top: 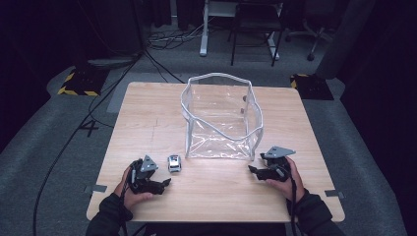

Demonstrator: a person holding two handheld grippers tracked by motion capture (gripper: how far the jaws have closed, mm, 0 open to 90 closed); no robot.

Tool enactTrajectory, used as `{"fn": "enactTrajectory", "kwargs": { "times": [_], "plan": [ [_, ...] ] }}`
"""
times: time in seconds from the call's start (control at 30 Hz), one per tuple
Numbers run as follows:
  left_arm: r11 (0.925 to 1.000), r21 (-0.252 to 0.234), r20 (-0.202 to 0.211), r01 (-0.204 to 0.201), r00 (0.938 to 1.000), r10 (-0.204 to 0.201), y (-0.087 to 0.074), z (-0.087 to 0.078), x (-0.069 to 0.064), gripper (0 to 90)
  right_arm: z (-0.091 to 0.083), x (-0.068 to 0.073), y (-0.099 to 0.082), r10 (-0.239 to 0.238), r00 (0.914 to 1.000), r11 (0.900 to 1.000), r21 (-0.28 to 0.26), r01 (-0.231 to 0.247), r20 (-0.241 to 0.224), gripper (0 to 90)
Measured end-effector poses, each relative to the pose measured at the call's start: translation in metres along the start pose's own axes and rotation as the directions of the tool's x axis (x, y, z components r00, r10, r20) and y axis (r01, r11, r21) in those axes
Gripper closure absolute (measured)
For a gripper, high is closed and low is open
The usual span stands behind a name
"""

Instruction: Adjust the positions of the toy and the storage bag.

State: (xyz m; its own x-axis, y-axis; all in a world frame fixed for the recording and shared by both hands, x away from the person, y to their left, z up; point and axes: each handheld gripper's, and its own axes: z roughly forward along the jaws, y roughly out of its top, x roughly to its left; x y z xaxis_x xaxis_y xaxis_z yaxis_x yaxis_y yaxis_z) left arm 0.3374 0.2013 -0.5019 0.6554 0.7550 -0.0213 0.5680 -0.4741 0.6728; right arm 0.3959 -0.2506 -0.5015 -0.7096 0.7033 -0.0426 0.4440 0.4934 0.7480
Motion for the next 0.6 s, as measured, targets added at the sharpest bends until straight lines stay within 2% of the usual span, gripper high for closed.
{"fn": "enactTrajectory", "kwargs": {
  "times": [0.1, 0.2, 0.23, 0.3, 0.33, 0.47, 0.57, 0.6],
  "plan": [
    [0.9998, 0.008, -0.012, 0.018, 0.9998, -0.017, 0.006, 0.005, -0.008, 13.9, -0.007, -0.01, -0.007, 0.024, 0.9995, 0.9997, 0.003, -0.024, 0.018, 25.8],
    [0.9994, 0.008, -0.03, 0.032, 0.999, -0.032, 0.012, 0.01, -0.014, 13.9, -0.014, -0.017, -0.013, 0.029, 0.9991, 0.9996, 0.003, -0.029, 0.03, 25.0],
    [0.9996, 0.014, -0.038, 0.026, 0.9989, -0.026, 0.015, 0.012, -0.016, 14.1, -0.016, -0.019, -0.015, 0.028, 0.999, 0.9996, 0.003, -0.028, 0.035, 25.0],
    [0.9986, 0.013, -0.053, 0.051, 0.9974, -0.05, 0.019, 0.015, -0.021, 14.1, -0.02, -0.022, -0.02, 0.041, 0.9982, 0.9992, -0.002, -0.041, 0.045, 25.0],
    [0.9976, 0.012, -0.054, 0.069, 0.9962, -0.068, 0.021, 0.018, -0.023, 14.1, -0.021, -0.024, -0.021, 0.04, 0.9982, 0.9992, -0.004, -0.04, 0.044, 25.1],
    [0.9968, 0.003, -0.072, 0.08, 0.9943, -0.079, 0.029, 0.026, -0.026, 14.0, -0.021, -0.025, -0.021, 0.043, 0.9986, 0.9991, -0.005, -0.043, 0.032, 24.8],
    [0.9941, -0.004, -0.09, 0.108, 0.9901, -0.108, 0.034, 0.031, -0.027, 13.9, -0.02, -0.026, -0.021, 0.036, 0.9991, 0.9993, -0.004, -0.036, 0.023, 24.8],
    [0.9925, -0.007, -0.106, 0.122, 0.9868, -0.122, 0.036, 0.032, -0.027, 13.8, -0.02, -0.026, -0.021, 0.039, 0.999, 0.9992, -0.004, -0.039, 0.02, 24.8]
  ]
}}
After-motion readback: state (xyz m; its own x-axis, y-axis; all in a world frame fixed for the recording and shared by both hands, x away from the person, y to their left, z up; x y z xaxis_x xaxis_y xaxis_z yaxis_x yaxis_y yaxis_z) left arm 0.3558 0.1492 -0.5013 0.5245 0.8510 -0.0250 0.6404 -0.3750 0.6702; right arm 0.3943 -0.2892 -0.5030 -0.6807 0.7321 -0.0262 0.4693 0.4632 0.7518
